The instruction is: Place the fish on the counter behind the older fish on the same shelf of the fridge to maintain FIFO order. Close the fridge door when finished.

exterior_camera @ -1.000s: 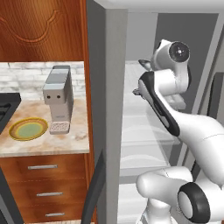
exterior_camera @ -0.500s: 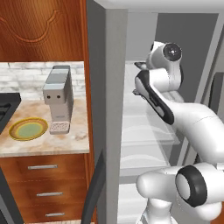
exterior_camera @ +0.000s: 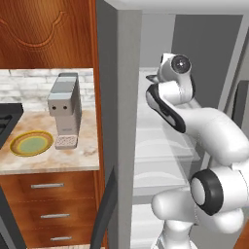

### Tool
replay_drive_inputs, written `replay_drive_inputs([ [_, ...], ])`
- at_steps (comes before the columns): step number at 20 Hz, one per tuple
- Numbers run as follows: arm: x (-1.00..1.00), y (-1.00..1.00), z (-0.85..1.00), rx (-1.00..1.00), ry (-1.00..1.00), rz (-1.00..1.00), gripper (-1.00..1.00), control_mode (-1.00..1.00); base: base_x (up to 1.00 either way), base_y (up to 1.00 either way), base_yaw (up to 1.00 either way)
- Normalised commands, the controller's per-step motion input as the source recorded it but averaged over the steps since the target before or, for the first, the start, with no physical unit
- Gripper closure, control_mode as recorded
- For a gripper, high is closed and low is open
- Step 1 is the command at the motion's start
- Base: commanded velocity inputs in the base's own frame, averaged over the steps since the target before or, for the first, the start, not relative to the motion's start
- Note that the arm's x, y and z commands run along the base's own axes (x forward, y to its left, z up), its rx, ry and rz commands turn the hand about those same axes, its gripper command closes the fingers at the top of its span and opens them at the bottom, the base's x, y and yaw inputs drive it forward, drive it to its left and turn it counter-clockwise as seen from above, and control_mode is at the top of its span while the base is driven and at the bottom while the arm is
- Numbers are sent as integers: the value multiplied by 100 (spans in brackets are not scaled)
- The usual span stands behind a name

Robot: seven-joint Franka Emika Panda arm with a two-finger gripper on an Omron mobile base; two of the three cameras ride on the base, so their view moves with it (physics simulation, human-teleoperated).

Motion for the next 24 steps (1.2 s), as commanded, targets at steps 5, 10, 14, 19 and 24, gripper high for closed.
replay_drive_inputs([
  [5, 49, -10, -12, 0, 5, 3, 100, -100, 0, 0, 0],
  [10, 44, -2, -4, 0, 4, 4, 100, -100, 0, 0, 0],
  [14, 34, 0, -6, 0, 4, 3, 100, -100, 0, 0, 0],
  [19, 9, 0, -35, -2, 2, 1, -100, -100, 0, 0, 0],
  [24, 0, 0, -11, 0, 0, 0, -100, -100, 0, 0, 0],
])
